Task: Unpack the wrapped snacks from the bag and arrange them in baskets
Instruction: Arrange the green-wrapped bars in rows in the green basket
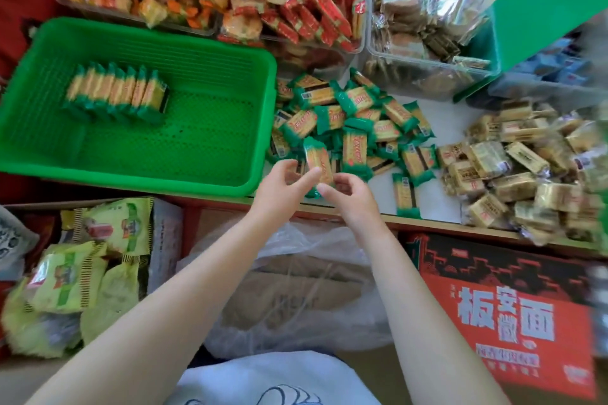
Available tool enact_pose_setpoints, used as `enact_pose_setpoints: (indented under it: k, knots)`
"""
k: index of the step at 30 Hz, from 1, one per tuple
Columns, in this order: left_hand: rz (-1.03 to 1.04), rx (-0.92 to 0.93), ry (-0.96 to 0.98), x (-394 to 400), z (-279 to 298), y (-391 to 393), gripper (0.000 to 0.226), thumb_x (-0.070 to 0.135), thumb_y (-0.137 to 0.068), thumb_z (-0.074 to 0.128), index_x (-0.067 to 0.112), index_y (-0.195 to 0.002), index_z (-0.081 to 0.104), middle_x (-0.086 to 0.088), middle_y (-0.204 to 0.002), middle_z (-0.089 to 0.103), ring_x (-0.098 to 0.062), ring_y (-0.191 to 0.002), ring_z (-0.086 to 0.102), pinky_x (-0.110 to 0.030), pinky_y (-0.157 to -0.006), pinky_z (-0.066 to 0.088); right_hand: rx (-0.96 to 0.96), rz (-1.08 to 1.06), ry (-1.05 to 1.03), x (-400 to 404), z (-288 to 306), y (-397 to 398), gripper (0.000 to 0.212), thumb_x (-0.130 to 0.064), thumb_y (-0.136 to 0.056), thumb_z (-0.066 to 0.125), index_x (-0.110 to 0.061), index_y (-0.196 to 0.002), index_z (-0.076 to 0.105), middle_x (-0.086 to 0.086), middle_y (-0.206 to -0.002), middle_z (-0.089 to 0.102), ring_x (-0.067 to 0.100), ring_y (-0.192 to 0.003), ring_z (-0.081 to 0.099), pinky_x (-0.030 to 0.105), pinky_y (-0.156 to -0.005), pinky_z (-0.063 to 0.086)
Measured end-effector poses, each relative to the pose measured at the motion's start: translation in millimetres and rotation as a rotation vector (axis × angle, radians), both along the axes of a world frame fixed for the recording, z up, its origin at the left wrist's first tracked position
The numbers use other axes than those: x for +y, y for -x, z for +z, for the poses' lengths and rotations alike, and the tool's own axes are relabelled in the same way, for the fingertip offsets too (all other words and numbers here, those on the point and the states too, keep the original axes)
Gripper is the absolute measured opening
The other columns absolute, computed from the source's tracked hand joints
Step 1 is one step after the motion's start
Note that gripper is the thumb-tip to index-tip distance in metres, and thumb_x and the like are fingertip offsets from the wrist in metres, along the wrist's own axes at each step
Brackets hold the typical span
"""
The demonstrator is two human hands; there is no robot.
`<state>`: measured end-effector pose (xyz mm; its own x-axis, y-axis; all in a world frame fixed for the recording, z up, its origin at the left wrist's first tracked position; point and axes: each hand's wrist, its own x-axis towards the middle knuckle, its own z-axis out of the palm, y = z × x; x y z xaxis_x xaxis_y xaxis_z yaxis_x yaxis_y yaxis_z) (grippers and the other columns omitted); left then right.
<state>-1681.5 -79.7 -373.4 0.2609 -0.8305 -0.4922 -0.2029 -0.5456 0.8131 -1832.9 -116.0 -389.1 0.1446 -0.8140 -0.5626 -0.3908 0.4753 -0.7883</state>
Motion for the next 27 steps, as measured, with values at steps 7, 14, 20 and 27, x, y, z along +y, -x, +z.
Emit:
enact_pose_setpoints:
  k: [7,14,20,27]
  knots:
    - [0.382,0.725,-0.181,-13.0,-29.9,9.5,0.025,0.027,-0.103,0.054,0.012,-0.123,0.054,-0.010,-0.111,0.075,-0.025,-0.094,0.074,-0.041,-0.082,0.060,0.102,-0.224,0.044,-41.1,-19.5,40.7,0.017,-0.039,-0.092,0.069,-0.027,-0.104,0.067,-0.006,-0.106,0.069,0.016,-0.100,0.065,0.038,-0.089,0.056]
    - [0.440,0.682,-0.229,-11.5,-57.9,5.5,0.043,0.024,-0.097,0.063,0.006,-0.134,0.051,-0.016,-0.115,0.072,-0.028,-0.098,0.073,-0.051,-0.094,0.056,0.214,-0.229,-0.107,-80.1,-57.2,25.0,0.074,-0.046,-0.086,0.075,-0.011,-0.145,0.047,0.006,-0.140,0.056,0.029,-0.124,0.057,0.043,-0.102,0.050]
    - [0.436,0.691,-0.269,-10.8,-66.4,13.7,0.050,0.047,-0.092,0.065,0.015,-0.131,0.057,-0.011,-0.116,0.071,-0.025,-0.104,0.070,-0.036,-0.076,0.055,0.209,-0.255,-0.023,-67.0,-43.3,34.3,0.042,-0.043,-0.095,0.064,-0.010,-0.121,0.068,0.003,-0.112,0.070,0.020,-0.097,0.062,0.032,-0.079,0.044]
    - [0.363,0.769,-0.213,-15.7,-70.1,29.7,0.063,0.044,-0.086,0.074,0.010,-0.137,0.056,-0.013,-0.123,0.070,-0.027,-0.109,0.069,-0.035,-0.078,0.058,0.048,-0.033,-0.041,-26.3,-19.9,36.2,0.027,-0.045,-0.099,0.057,-0.023,-0.098,0.072,-0.007,-0.091,0.070,0.008,-0.073,0.061,0.025,-0.066,0.048]
